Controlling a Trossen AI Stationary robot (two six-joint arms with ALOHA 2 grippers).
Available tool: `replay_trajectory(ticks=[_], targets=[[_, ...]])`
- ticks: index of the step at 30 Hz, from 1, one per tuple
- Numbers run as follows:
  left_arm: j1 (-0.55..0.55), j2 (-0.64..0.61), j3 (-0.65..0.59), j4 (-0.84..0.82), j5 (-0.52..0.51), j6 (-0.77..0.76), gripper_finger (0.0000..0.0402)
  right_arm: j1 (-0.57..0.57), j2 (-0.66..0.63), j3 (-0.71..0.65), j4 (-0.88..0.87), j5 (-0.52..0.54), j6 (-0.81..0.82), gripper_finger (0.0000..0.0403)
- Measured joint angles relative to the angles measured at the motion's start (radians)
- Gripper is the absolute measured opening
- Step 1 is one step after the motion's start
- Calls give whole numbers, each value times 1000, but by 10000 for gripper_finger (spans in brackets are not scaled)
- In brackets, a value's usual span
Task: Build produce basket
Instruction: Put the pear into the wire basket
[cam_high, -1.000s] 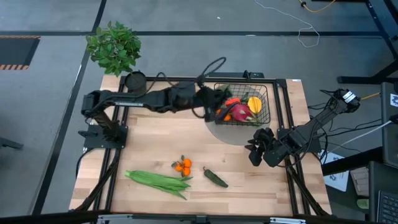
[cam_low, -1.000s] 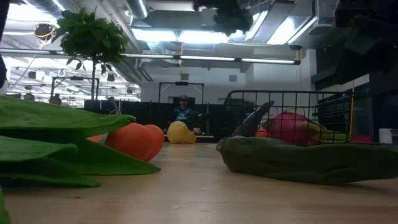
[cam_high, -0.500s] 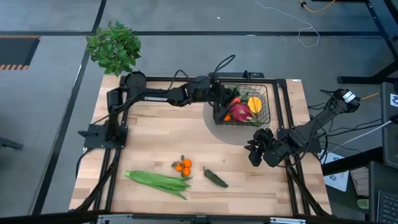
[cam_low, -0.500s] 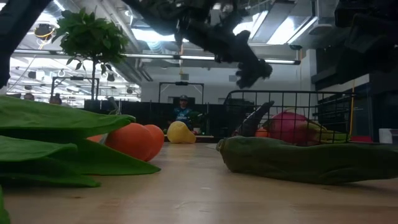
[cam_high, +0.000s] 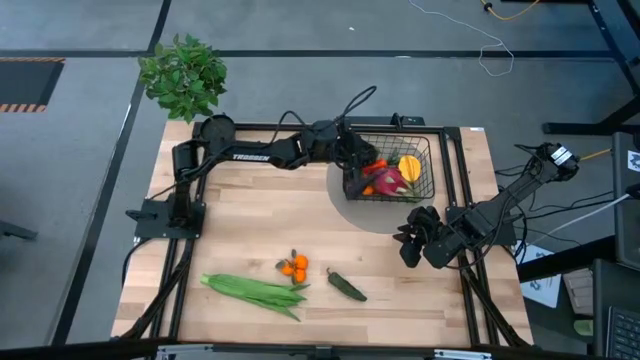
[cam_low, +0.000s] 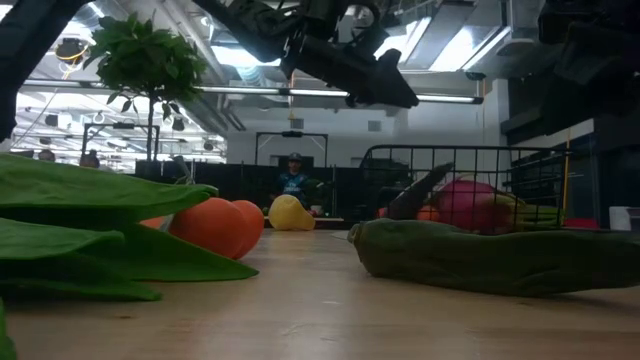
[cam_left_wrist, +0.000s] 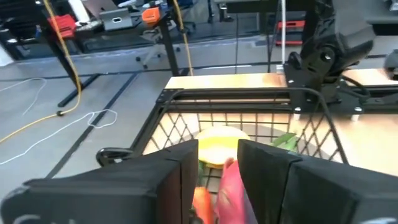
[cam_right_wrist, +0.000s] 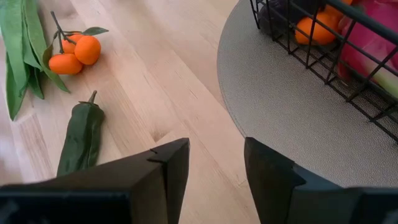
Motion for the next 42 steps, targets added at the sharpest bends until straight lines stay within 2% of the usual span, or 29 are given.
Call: replay_trajectory(ticks=[9,17,22,25,27,32,35,39,42], targets=[[-19,0,2,-38,-33,-8,105,0,0,0,0,0,0,143],[-82,0,2,-360,-41,-12,105,0,0,0,0,0,-4,143],[-147,-42,1,-527,-65,-74,104,0,0,0,-1,0,-4,143],[-213,-99,2,-614,-169,-59,100,0,0,0,-4,2,-25,143],[-259,-146,1,-696,-284,-27,100,0,0,0,-8,8,-31,143],[-333,-241,2,-797,-650,14,99,0,4,0,-12,11,-29,143],[-331,-285,1,-869,-780,24,99,0,8,0,-13,11,-29,143],[-246,-307,2,-948,-797,9,99,0,14,0,-11,9,-27,143],[-132,-305,1,-1008,-669,-7,98,0,18,0,-9,6,-27,143]])
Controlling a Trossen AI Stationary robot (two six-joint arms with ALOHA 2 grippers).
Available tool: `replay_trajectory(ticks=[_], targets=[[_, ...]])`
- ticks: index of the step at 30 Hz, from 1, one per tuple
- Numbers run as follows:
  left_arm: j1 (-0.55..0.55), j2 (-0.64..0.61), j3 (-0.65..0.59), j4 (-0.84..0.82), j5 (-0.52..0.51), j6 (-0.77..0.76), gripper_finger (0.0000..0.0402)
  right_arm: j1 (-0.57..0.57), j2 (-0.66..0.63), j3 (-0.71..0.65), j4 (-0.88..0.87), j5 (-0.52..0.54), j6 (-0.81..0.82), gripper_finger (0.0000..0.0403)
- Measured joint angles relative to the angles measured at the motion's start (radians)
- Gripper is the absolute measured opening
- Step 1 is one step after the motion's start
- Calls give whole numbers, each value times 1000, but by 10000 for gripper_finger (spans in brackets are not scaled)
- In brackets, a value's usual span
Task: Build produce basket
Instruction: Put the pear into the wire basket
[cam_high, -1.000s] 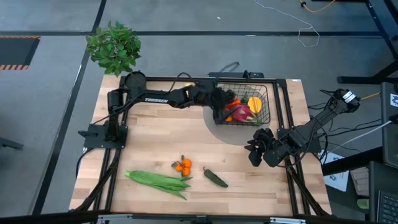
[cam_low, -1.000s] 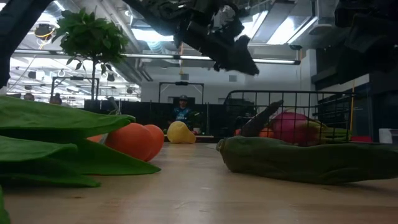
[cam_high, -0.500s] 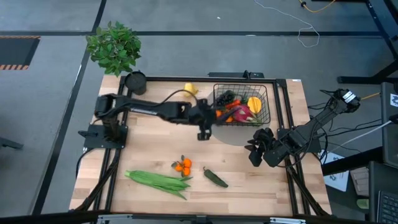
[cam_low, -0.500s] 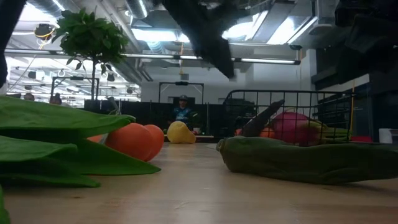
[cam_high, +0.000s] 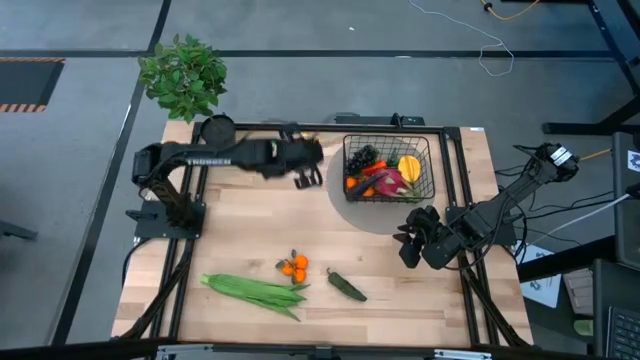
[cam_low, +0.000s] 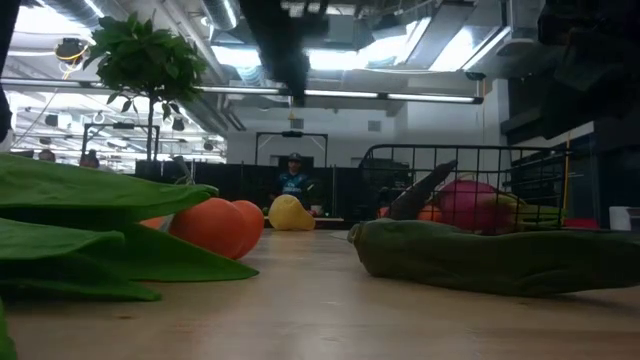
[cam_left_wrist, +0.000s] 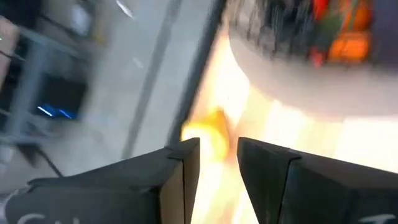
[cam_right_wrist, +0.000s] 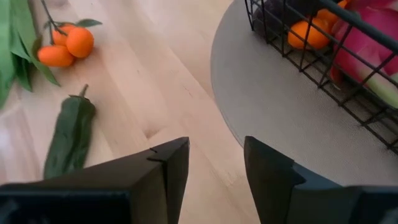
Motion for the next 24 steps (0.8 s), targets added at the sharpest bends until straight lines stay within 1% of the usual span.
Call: replay_trajectory(ticks=[1,4,7,8,9,11,14,19,20,24], targets=[[45,4,-5,-10,57,0,97,0,1,0,5,-2,0,143],[193,12,-40,32,254,6,94,0,4,0,8,-6,0,143],[346,35,-70,138,466,-9,88,0,6,0,11,-6,0,143],[395,42,-77,149,518,-33,86,0,6,0,14,-6,0,143],[436,52,-80,163,541,-70,83,0,7,0,18,-6,0,143],[504,88,-76,227,533,-140,77,0,10,0,19,-8,0,143],[561,143,-78,248,498,-173,61,0,9,0,39,-21,1,143],[548,220,-78,350,498,-175,28,0,9,0,44,-25,1,143],[541,232,-78,365,483,-175,22,0,9,0,44,-25,1,143],[512,273,-78,414,356,-163,5,0,8,0,43,-24,1,143]])
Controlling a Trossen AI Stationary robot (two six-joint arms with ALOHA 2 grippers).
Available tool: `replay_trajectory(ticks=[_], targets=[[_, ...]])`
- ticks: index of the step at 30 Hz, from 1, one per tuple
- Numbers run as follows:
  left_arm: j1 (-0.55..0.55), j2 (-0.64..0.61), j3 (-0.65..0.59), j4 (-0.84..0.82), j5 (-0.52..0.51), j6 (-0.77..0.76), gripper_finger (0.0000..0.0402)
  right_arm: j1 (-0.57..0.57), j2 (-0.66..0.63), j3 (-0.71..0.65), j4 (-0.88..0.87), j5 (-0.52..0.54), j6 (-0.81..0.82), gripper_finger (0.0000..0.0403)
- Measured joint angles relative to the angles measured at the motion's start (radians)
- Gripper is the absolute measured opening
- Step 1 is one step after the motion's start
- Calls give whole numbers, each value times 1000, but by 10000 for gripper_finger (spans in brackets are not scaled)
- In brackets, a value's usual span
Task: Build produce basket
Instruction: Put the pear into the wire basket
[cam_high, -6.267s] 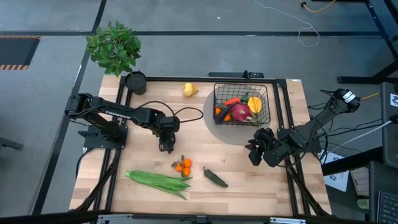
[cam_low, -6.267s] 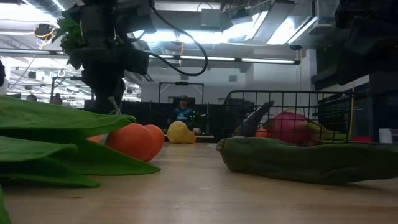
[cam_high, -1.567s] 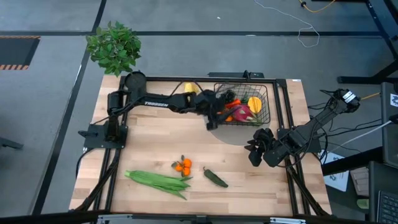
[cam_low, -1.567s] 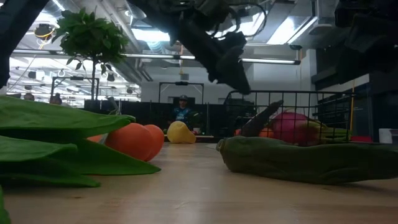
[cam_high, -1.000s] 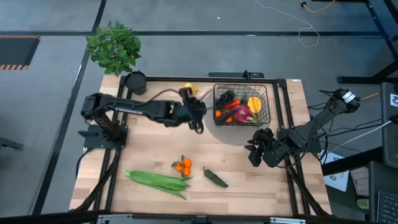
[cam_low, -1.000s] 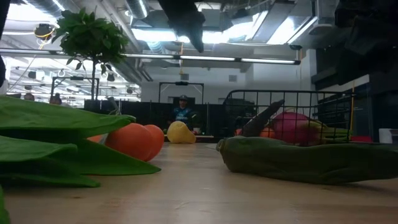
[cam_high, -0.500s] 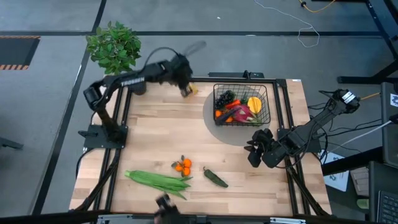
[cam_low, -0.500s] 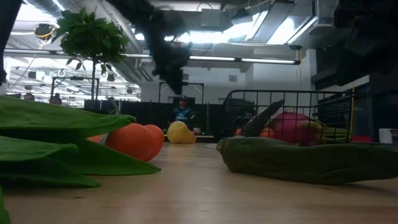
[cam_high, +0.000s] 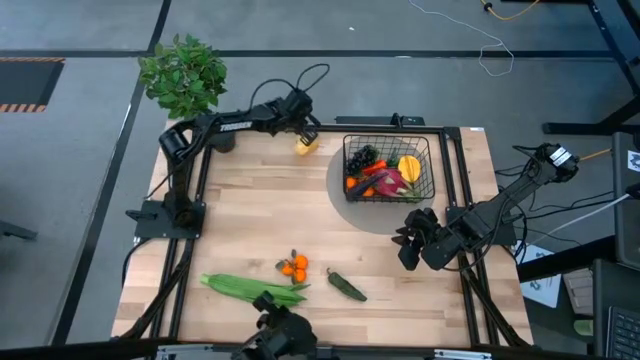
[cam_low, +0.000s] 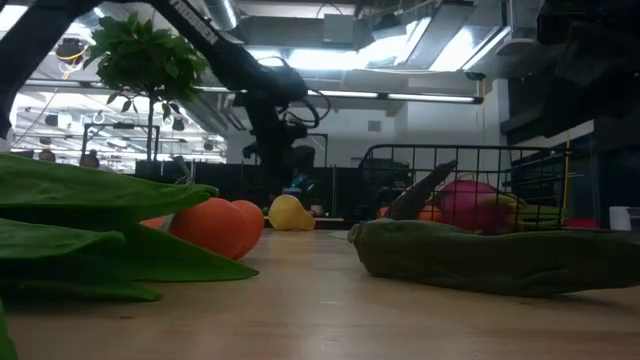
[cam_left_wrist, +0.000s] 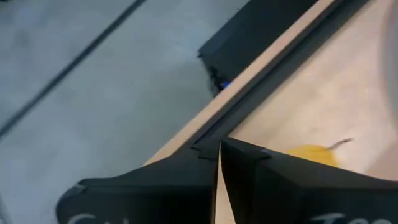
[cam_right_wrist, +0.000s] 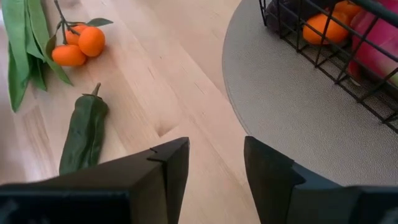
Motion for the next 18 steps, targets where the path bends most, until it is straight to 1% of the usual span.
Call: replay_trajectory(ticks=[2,5,7,10,12,18], targets=[[-5,21,0,4,-39,32,2,0,0,0,0,0,0,143],[-6,52,0,-11,-40,36,1,0,0,0,-1,0,0,143],[-12,64,0,-19,-10,36,0,0,0,0,0,-1,0,143],[-27,62,0,-67,71,38,0,0,0,0,1,-8,0,143],[-42,46,0,-140,109,36,0,0,0,0,2,-9,0,143],[-109,-33,0,-346,179,35,0,0,0,0,2,-8,-1,143]])
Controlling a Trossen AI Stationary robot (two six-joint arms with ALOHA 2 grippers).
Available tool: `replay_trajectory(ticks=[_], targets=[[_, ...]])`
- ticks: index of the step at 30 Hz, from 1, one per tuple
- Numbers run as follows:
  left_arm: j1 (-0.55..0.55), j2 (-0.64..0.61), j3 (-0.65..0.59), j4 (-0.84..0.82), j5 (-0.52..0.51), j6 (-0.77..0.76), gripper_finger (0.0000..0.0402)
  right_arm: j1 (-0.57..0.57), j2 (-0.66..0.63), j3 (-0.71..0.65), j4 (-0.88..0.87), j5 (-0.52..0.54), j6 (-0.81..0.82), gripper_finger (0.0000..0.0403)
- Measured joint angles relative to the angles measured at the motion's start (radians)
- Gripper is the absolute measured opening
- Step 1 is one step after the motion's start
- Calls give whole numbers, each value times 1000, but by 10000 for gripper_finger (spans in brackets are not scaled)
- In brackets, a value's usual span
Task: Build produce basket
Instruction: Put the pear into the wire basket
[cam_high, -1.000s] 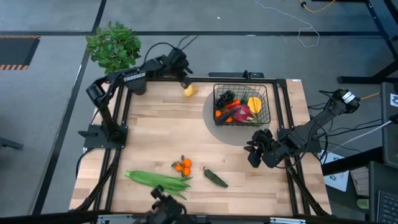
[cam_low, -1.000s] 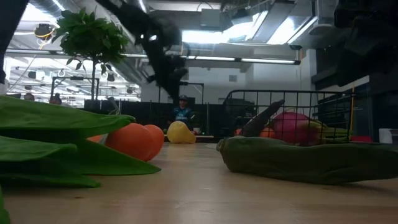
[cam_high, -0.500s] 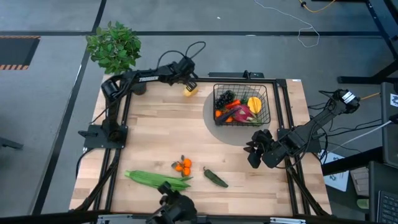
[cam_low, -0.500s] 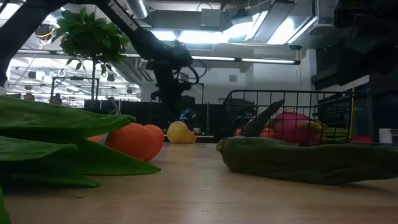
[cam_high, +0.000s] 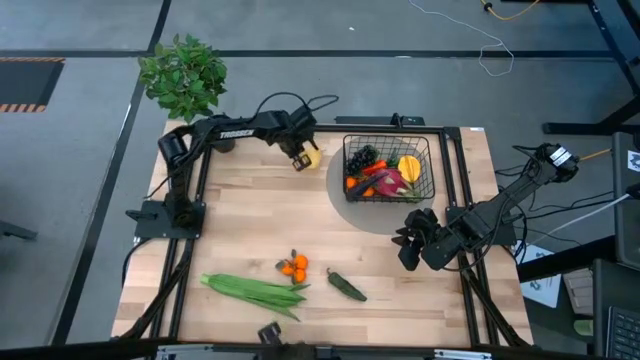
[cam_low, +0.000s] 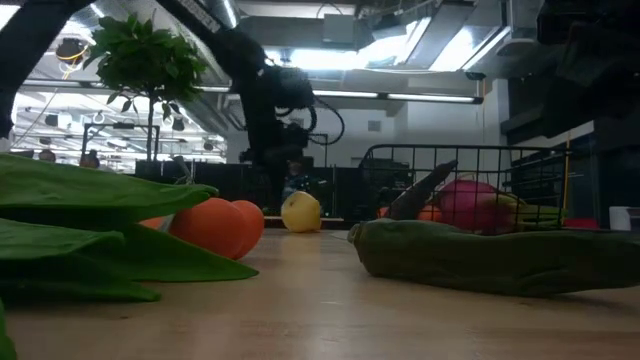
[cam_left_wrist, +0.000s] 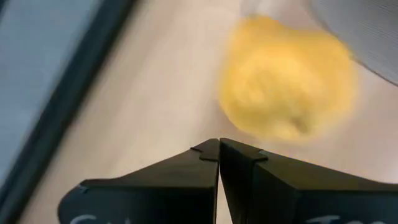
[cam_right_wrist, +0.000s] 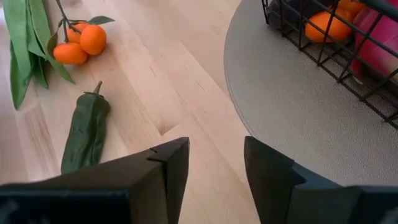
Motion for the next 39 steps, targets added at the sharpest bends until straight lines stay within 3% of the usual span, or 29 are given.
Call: replay_trajectory(ticks=[5,13,16,24,31,35,39], targets=[[-67,-75,0,-44,93,37,0,0,0,0,-5,0,-1,143],[-116,-127,2,187,-230,95,0,0,0,0,-6,0,0,143],[-98,-104,2,234,-284,155,0,0,0,0,-4,0,1,143],[0,7,0,230,-198,95,0,0,0,0,1,0,3,143],[4,71,0,291,-182,113,0,0,0,0,4,0,3,143],[3,80,0,216,-103,114,0,0,0,0,4,-1,3,143],[-22,77,0,41,-27,112,0,0,0,0,5,-2,3,143]])
